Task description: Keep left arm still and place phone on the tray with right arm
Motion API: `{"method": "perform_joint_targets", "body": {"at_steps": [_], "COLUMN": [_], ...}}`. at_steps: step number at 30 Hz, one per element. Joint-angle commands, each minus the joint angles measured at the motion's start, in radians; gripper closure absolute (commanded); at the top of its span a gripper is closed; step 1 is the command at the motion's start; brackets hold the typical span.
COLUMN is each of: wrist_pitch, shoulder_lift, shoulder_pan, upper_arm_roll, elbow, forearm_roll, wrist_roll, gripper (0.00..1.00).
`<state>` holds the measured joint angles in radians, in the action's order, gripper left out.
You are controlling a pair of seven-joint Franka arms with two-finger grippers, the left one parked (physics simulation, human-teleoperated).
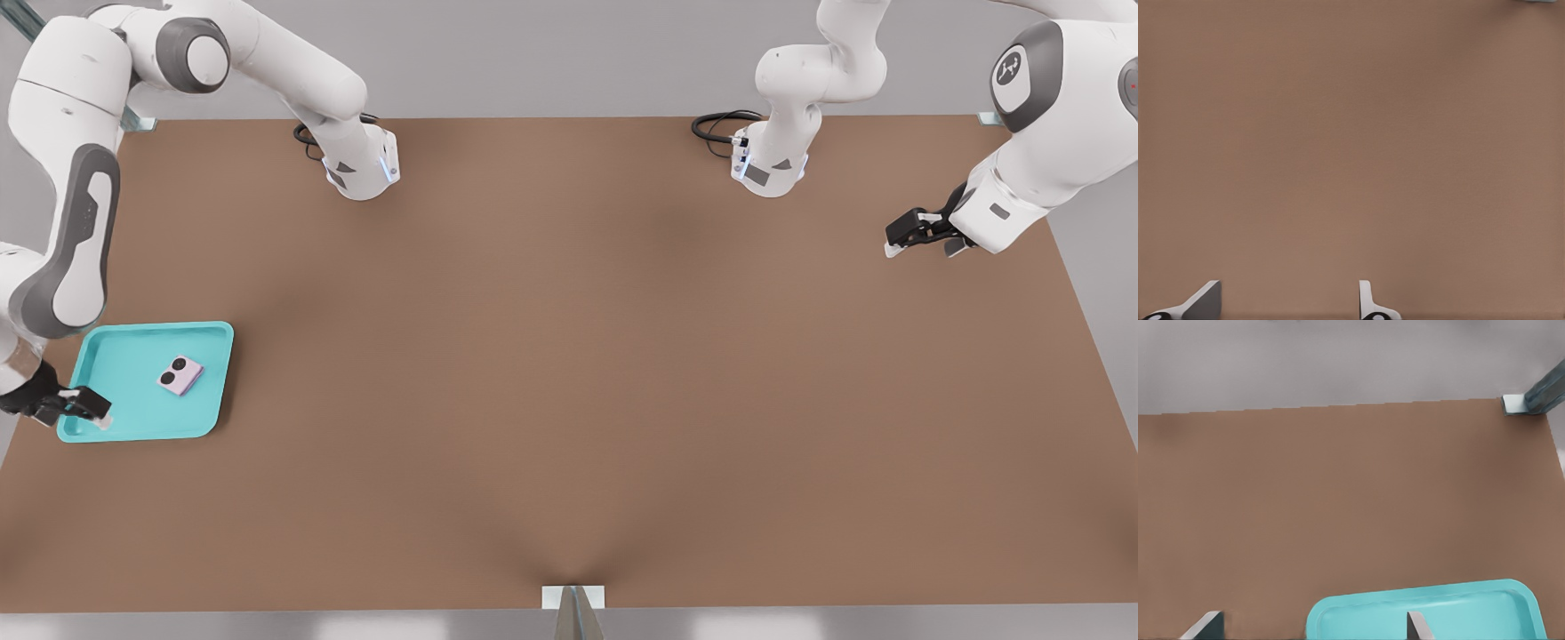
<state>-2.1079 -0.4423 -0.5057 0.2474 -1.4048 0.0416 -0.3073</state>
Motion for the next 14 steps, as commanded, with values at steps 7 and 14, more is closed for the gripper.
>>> {"method": "perform_joint_targets", "body": {"at_steps": [7,14], "wrist_pitch": [0.479,0.482], "shoulder_lift": [0.415,0.409], "shoulder_pan": [0.59,0.604], "upper_arm_roll": [-0.364,-0.372], "elbow": [-0.144,-0.149], "forearm_roll": [0.012,-0.008], "wrist_roll": [0.235,0.252], "gripper": [0.0,0.0]}}
